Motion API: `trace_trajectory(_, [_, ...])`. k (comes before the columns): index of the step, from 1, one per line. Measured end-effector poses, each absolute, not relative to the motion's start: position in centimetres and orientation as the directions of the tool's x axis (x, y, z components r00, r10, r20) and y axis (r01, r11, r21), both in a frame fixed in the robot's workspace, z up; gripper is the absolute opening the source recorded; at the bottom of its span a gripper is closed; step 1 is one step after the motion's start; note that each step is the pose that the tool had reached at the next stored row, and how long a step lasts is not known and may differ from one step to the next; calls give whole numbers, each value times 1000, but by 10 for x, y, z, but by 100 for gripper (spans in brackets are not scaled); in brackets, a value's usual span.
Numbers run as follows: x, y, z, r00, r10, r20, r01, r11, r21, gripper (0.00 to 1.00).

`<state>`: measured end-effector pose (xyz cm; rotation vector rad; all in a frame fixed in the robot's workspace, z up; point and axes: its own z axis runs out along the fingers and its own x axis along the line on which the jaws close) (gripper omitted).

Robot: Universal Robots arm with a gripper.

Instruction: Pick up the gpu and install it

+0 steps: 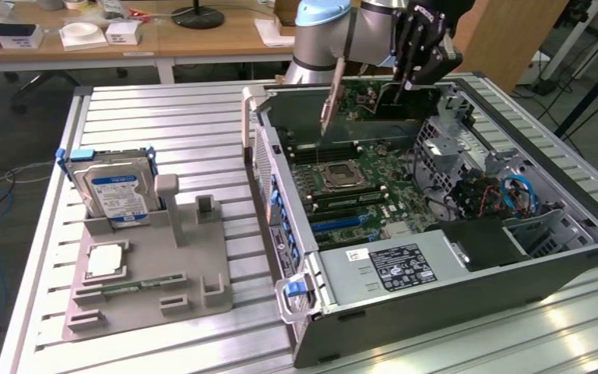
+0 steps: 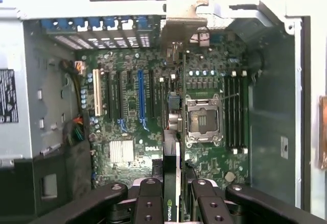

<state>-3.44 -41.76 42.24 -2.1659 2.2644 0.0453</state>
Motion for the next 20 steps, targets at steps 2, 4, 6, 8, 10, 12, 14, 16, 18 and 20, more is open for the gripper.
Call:
trace_trajectory(2, [-34, -418, 422, -8, -1000, -26, -1000, 7, 15, 26])
trace_trajectory(4, [-34, -418, 422, 28, -999, -26, -999, -29, 15, 26])
trace_trajectory(6, [-34, -418, 422, 53, -998, -26, -998, -53, 15, 26])
trace_trajectory(8, [-34, -418, 422, 53, -998, -26, -998, -54, 16, 26])
trace_trajectory(10, [-34, -418, 422, 40, -999, -25, -999, -41, 16, 26])
trace_trajectory(12, [-34, -418, 422, 11, -1000, -25, -1000, -11, 16, 26])
trace_trajectory(14, [-34, -418, 422, -16, -1000, -26, -1000, 15, 15, 26])
trace_trajectory(16, [-34, -418, 422, -17, -1000, -26, -1000, 17, 15, 26])
trace_trajectory(18, [-34, -418, 420, -17, -1000, -26, -1000, 17, 15, 26])
trace_trajectory(20, [-34, -418, 419, -17, -1000, -26, -1000, 17, 15, 26])
